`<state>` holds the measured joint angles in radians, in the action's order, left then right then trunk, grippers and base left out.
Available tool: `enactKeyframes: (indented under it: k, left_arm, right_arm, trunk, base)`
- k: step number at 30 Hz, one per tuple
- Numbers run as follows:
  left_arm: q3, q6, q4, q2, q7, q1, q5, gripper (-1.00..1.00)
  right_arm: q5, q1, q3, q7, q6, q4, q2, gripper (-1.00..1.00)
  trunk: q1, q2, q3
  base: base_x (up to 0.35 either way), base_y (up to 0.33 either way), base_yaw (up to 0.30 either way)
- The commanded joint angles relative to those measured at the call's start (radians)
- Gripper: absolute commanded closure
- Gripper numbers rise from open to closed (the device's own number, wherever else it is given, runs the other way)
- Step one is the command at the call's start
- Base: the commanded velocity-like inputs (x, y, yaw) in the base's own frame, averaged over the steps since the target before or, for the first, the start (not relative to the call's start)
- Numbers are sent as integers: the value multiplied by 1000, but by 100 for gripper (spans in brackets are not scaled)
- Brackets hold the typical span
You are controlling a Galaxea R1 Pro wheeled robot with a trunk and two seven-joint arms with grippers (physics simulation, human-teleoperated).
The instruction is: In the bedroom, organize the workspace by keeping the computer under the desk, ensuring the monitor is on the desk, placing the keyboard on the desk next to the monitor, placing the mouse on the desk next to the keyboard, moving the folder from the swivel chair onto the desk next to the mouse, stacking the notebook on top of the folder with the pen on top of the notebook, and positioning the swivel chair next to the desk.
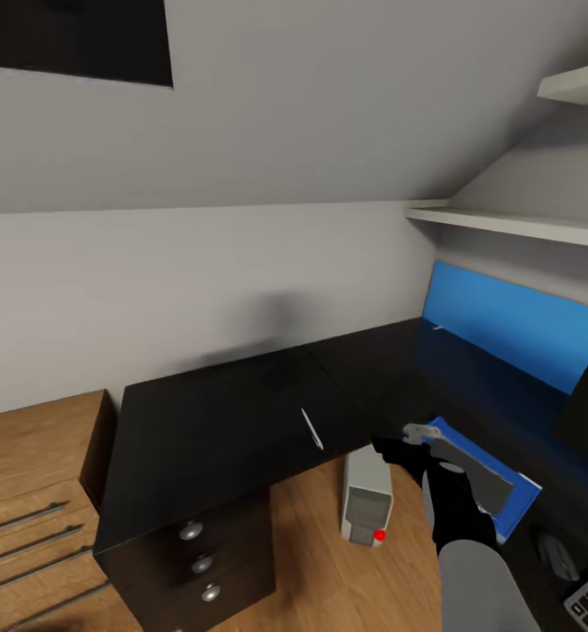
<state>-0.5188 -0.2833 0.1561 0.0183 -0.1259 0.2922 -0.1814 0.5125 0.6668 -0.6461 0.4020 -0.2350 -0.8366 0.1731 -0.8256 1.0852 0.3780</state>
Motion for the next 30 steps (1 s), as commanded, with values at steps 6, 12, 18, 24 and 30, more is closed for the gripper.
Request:
enactKeyframes:
  k: [6, 12, 18, 24, 30]
  left_arm:
    - [-9, -7, -1, -6, -3, 1, -10, -100]
    - [-9, -8, -4, -8, -4, 1, -11, -100]
    - [-9, -8, -14, -8, -4, 1, -10, -100]
    - [-8, -8, -15, -7, -4, 1, -10, -100]
    - [-8, -8, -15, -6, -4, 1, -10, -100]
  right_arm:
    - [11, -7, -6, 6, 37, -2, 1, -100]
    - [12, -10, -6, 6, 47, 0, 1, -100]
    - [13, -10, -6, 6, 49, 1, 1, -100]
    - [14, -10, -6, 8, 49, 0, 1, -100]
    - [14, -11, -5, 14, 49, -1, 1, -100]
  trunk:
    - [0, 1, 3]
    - [0, 1, 5]
    - [0, 1, 7]
    - [0, 1, 9]
    - [0, 1, 9]
  base:
    - [0, 0, 279]
    - [0, 0, 280]
    - [23, -47, 280]
    - [91, -251, 273]
    - [104, -309, 99]
